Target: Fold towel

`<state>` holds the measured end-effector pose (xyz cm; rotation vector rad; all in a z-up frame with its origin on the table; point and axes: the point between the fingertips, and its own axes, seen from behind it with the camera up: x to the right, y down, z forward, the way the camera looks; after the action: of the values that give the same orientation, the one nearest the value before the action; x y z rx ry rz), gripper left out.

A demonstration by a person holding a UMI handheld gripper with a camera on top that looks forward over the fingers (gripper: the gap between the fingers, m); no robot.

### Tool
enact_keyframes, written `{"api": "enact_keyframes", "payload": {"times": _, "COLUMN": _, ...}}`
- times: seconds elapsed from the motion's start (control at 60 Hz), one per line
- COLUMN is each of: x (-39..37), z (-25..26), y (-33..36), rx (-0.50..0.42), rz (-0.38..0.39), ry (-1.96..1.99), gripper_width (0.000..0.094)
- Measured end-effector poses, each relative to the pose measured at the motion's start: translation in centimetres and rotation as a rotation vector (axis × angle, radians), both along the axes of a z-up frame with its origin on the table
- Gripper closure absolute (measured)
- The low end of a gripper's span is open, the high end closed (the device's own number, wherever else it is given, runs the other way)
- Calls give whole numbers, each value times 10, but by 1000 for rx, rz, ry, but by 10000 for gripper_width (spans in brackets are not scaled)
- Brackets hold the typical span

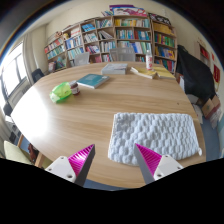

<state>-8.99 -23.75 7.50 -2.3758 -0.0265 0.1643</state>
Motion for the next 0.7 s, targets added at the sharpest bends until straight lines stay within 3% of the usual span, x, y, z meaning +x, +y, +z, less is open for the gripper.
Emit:
{"api": "enact_keyframes", "payload": {"times": 0.267, "x": 22, "z": -93, "y": 61, "rx": -110, "rz": -14, "ry": -130, "gripper_width": 145}}
{"api": "enact_keyframes", "payload": {"times": 0.3, "x": 21, "z": -93, "y": 66, "rx": -75, "rz": -7, "ry": -138, "gripper_width": 160}}
{"api": "enact_keyframes", "payload": {"times": 0.367, "x": 22, "z": -95, "y": 69, "rx": -61, "rz": -36, "ry": -149, "gripper_width": 311}}
{"api": "enact_keyframes", "payload": {"times": 0.517, "x": 48, "z": -93, "y": 71, "rx": -34, "rz": -115, "ry": -189, "gripper_width": 821}}
{"api": "enact_keyframes", "payload": {"times": 0.617, "x": 49, "z": -91, "y": 70, "rx": -27, "rz": -64, "ry": -219, "gripper_width": 886}}
{"api": "enact_keyframes", "payload": {"times": 0.7, "x": 48, "z": -91, "y": 71, "rx": -31, "rz": -66, "ry": -176, "gripper_width": 897}}
